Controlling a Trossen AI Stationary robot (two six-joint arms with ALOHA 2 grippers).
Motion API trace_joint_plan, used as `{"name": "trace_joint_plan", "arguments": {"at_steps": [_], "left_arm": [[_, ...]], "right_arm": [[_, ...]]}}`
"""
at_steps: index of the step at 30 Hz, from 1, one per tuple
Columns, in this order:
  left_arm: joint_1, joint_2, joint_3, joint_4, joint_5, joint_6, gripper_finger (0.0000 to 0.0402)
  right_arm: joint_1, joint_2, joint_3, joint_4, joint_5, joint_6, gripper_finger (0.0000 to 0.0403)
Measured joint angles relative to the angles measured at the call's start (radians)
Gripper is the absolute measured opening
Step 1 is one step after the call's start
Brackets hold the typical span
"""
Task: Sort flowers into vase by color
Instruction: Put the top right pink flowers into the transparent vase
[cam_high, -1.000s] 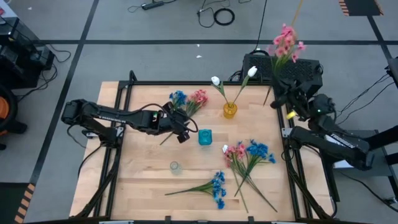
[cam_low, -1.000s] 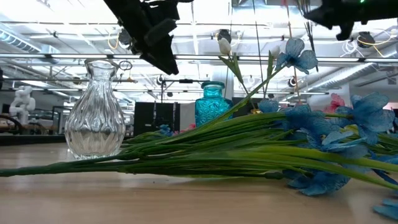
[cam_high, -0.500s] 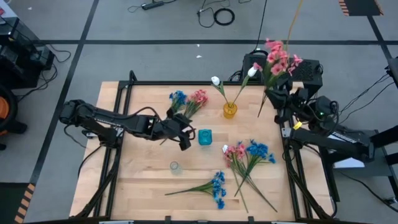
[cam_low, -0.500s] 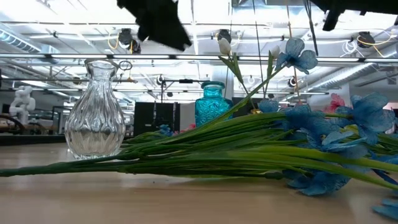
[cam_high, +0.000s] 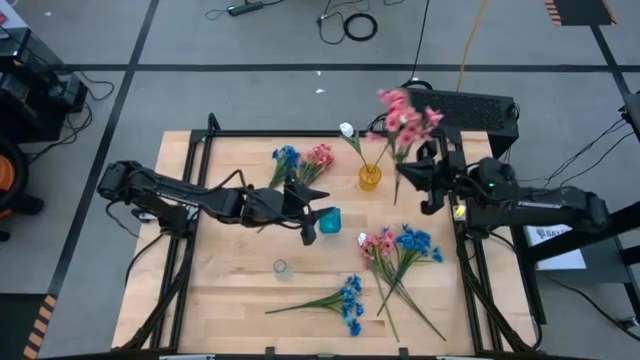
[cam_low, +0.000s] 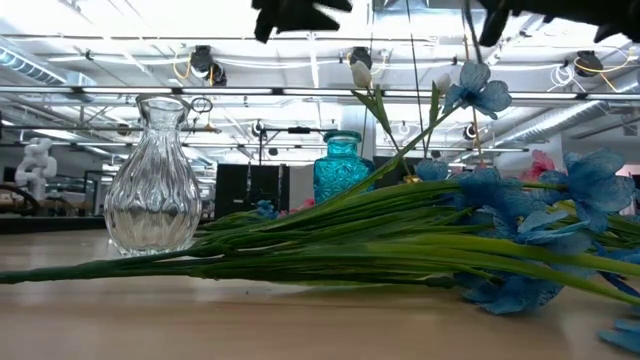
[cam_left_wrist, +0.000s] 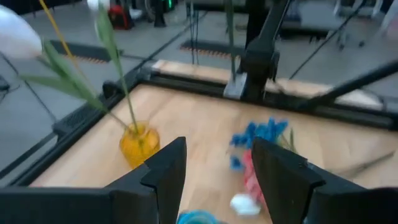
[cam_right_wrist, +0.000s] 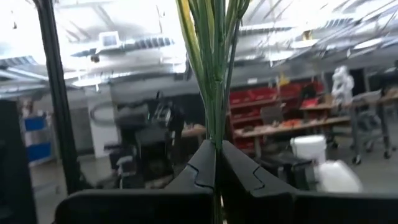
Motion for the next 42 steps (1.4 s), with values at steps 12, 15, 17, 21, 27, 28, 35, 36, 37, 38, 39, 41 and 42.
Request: {"name": "trace_joint_plan", "arguments": {"at_steps": [12, 15, 17, 21, 27, 28, 35, 36, 37, 38, 39, 41, 42], "left_arm": [[0.006, 0.053, 0.001, 0.156, 0.049, -0.006, 0.0188], [0.014, 0.085, 0.001, 0.214, 0.058, -0.006, 0.0198], [0.017, 0.102, 0.000, 0.238, 0.058, -0.006, 0.0214], [0.030, 0.138, 0.000, 0.282, 0.059, -0.006, 0.0258], [0.053, 0.148, 0.000, 0.382, 0.135, 0.031, 0.0295], [0.058, 0.149, 0.000, 0.401, 0.158, 0.040, 0.0296], [0.095, 0.148, 0.000, 0.405, 0.205, 0.044, 0.0297], [0.098, 0.148, 0.000, 0.401, 0.206, 0.044, 0.0297], [0.101, 0.148, 0.000, 0.398, 0.209, 0.044, 0.0297], [0.101, 0.148, 0.000, 0.397, 0.211, 0.044, 0.0297], [0.101, 0.148, 0.000, 0.396, 0.211, 0.044, 0.0297], [0.101, 0.148, 0.000, 0.393, 0.212, 0.045, 0.0297], [0.101, 0.148, 0.000, 0.392, 0.212, 0.045, 0.0297]], "right_arm": [[0.086, 0.243, 0.000, 0.236, 0.061, -0.018, 0.0000], [0.102, 0.290, 0.000, 0.279, 0.130, -0.019, 0.0000], [0.111, 0.324, 0.000, 0.321, 0.157, -0.019, 0.0000], [0.122, 0.373, 0.004, 0.379, 0.161, -0.015, 0.0000], [0.144, 0.449, 0.054, 0.372, 0.159, -0.019, 0.0000], [0.149, 0.462, 0.060, 0.371, 0.157, -0.019, 0.0000], [0.174, 0.545, 0.111, 0.371, 0.154, -0.022, 0.0000], [0.176, 0.555, 0.120, 0.372, 0.154, -0.025, 0.0000], [0.180, 0.564, 0.127, 0.372, 0.154, -0.029, 0.0000], [0.183, 0.574, 0.134, 0.372, 0.154, -0.033, 0.0000], [0.186, 0.584, 0.141, 0.371, 0.154, -0.040, 0.0000], [0.192, 0.600, 0.155, 0.370, 0.154, -0.047, 0.0000], [0.195, 0.609, 0.162, 0.370, 0.154, -0.049, 0.0000]]}}
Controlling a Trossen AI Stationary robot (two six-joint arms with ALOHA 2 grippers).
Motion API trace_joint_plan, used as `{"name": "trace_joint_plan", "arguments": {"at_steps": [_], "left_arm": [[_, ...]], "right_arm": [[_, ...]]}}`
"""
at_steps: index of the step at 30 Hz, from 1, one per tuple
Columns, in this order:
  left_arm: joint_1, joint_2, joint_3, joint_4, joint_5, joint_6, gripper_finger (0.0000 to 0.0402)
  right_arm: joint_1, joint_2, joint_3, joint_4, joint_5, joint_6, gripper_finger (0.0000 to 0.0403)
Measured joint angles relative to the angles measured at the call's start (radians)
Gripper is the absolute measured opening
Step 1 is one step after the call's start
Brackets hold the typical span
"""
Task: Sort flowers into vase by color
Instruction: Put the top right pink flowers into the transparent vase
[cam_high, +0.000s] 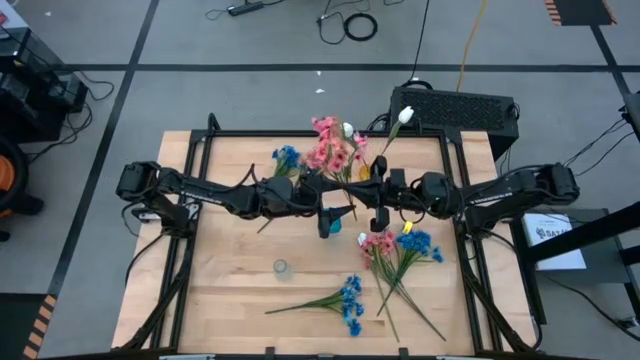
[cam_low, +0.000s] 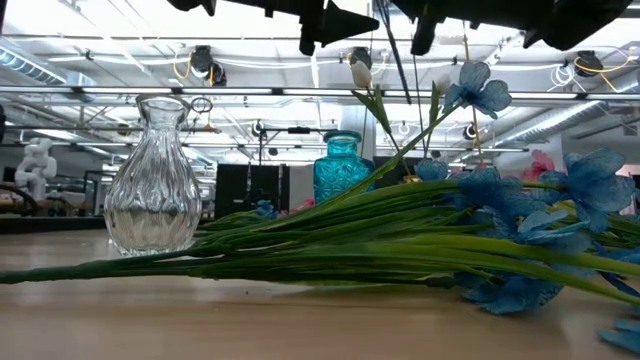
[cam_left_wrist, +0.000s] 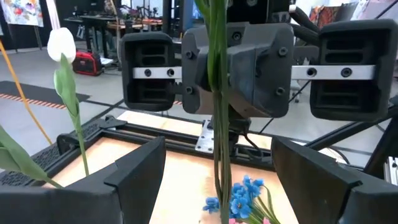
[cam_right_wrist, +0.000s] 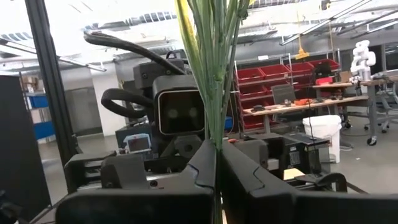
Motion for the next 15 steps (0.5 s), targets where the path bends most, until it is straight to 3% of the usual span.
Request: {"name": "trace_joint_plan", "arguments": {"at_steps": [9, 15], "left_arm": [[0.002, 0.000, 0.000, 0.006, -0.001, 0.034, 0.0295], [0.002, 0.000, 0.000, -0.020, -0.001, 0.037, 0.0255]], "right_arm": [[0.002, 0.053, 0.023, 0.001, 0.000, -0.014, 0.0000], [0.002, 0.054, 0.023, 0.000, 0.000, -0.027, 0.0000]]}}
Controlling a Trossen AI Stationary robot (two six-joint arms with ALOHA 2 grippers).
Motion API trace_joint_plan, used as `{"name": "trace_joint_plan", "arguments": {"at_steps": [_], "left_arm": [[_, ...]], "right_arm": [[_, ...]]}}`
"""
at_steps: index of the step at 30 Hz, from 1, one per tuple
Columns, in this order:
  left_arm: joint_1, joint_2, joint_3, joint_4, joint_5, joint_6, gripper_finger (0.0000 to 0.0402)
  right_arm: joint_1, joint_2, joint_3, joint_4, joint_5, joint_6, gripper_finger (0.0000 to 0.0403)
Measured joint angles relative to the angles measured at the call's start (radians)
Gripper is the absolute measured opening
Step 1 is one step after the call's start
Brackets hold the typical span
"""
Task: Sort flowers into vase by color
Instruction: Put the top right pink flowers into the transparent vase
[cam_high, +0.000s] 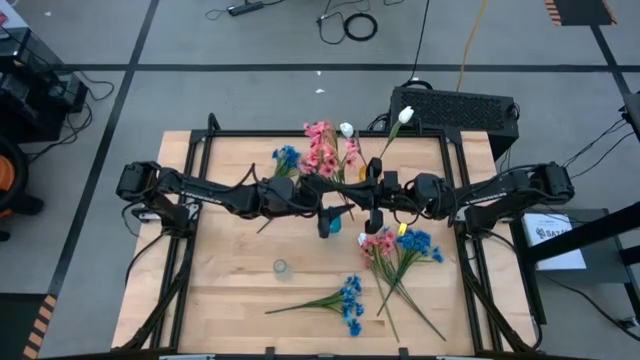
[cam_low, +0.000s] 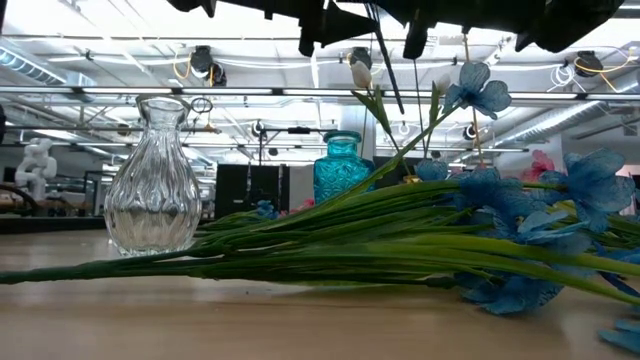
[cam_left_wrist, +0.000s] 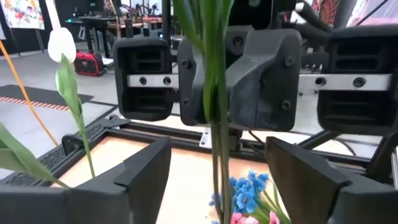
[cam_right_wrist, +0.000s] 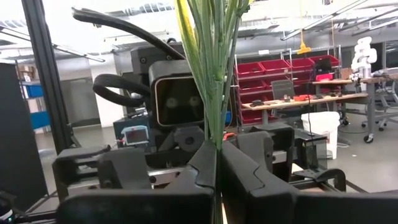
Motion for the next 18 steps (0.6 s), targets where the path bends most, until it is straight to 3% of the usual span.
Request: {"name": "trace_joint_plan", "arguments": {"at_steps": [9, 18], "left_arm": [[0.000, 0.000, 0.000, -0.010, -0.001, 0.018, 0.0166], [0.000, -0.002, 0.000, -0.017, -0.001, 0.018, 0.0110]], "right_arm": [[0.000, 0.000, 0.000, 0.000, 0.000, 0.000, 0.0000], [0.000, 0.000, 0.000, -0.002, 0.000, -0.008, 0.0000]]}}
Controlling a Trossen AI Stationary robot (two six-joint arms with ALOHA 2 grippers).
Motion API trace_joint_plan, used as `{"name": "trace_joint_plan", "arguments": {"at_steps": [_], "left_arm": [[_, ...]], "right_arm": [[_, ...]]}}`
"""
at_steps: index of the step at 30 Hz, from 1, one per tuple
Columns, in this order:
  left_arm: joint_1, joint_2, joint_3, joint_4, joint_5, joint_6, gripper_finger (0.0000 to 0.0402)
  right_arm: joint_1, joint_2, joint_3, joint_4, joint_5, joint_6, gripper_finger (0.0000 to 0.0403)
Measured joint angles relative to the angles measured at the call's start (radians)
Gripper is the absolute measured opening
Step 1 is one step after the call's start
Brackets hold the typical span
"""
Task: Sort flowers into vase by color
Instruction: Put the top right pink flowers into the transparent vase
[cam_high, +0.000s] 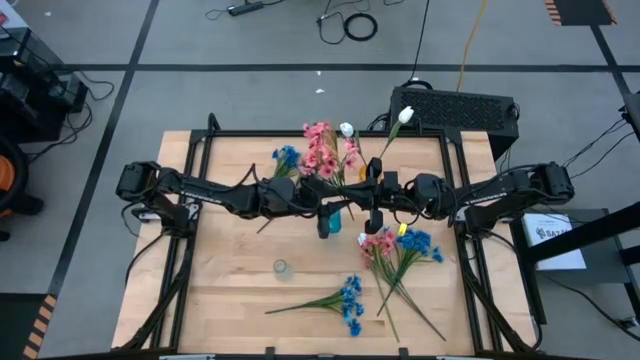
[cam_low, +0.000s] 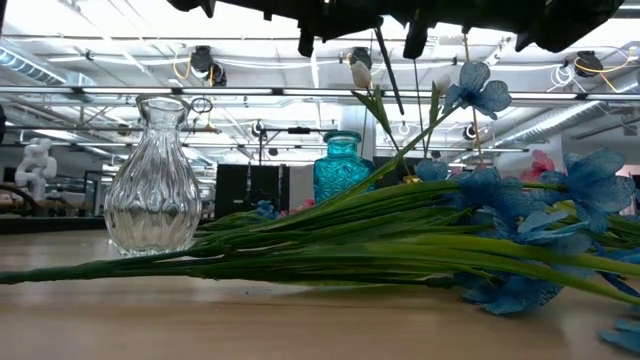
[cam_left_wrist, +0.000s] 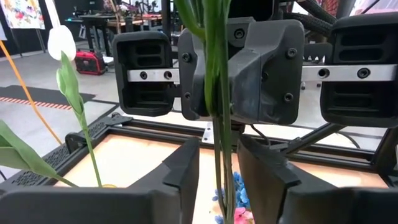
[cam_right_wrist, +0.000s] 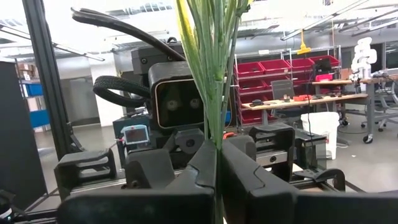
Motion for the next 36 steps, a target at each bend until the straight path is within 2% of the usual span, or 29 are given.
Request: {"name": "trace_joint_plan", "arguments": {"at_steps": [28, 31, 36], "left_arm": [[0.000, -0.041, 0.000, -0.075, 0.001, 0.006, 0.0007], [0.000, -0.041, 0.000, -0.076, 0.001, 0.006, 0.0006], [0.000, -0.041, 0.000, -0.086, 0.001, 0.006, 0.0004]], "right_arm": [[0.000, 0.000, -0.001, -0.025, 0.000, -0.005, 0.0002], [0.000, 0.000, -0.001, -0.026, 0.000, -0.011, 0.0017], [0.000, -0.001, -0.001, -0.042, 0.001, -0.021, 0.0072]]}}
